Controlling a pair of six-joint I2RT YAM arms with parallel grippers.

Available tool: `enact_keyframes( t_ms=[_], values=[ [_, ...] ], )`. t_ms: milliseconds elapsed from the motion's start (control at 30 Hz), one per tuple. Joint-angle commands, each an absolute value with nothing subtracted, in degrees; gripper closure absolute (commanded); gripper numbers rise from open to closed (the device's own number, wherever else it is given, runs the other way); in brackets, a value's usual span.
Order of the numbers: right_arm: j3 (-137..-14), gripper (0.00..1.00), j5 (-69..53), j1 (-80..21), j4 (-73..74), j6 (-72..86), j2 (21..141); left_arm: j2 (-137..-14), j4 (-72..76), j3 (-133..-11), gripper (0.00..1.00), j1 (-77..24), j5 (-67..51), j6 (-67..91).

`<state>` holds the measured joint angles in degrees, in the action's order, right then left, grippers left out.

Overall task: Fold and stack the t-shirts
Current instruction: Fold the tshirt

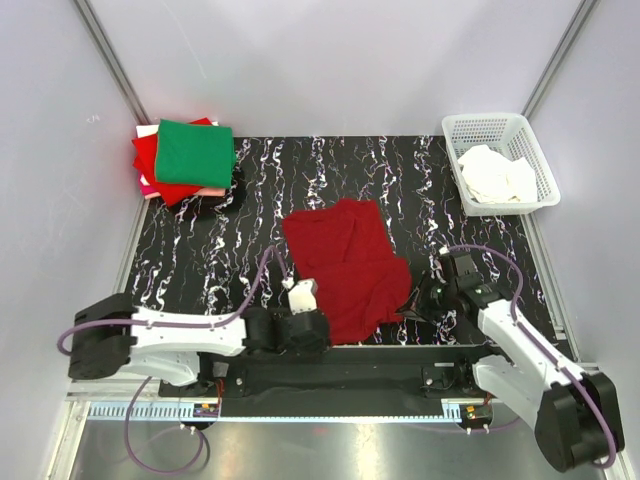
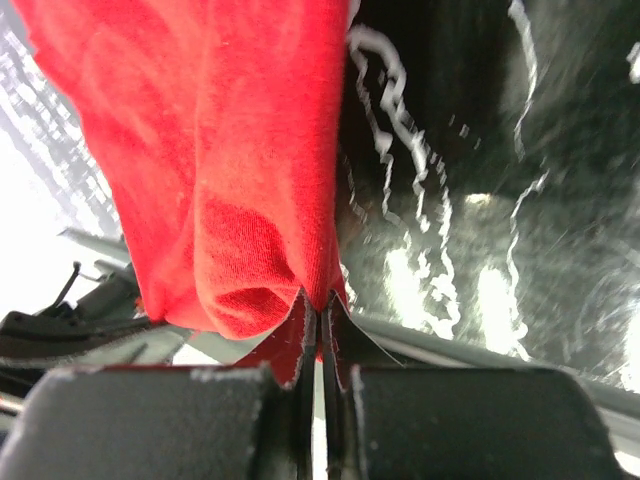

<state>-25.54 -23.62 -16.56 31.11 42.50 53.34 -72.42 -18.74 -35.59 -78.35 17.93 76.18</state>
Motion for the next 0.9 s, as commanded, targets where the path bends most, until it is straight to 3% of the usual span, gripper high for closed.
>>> enact_keyframes(
  t_ms=[0,400,667,867],
  values=[
    [-23.6,1.0,-27.6,-17.0,34.0,44.6,48.3,-67.1,-26.3,-34.4,1.0,-79.6,22.0,80.4],
    [-25.1,1.0,-31.3,-17.7,43.5,45.9,38.2,-57.6,-40.5,-37.0,1.0,-80.1,24.8,83.7],
    [-33.6,1.0,-29.7,-17.7,42.5,44.2,44.8,-51.2,-50.4,-43.9,0.99,-78.4,29.3,79.4],
    [-41.9,1.0,-28.2,-17.8,40.3,42.6,53.1,-50.9,-51.2,-48.4,0.96,-70.2,27.1,69.5]
  ],
)
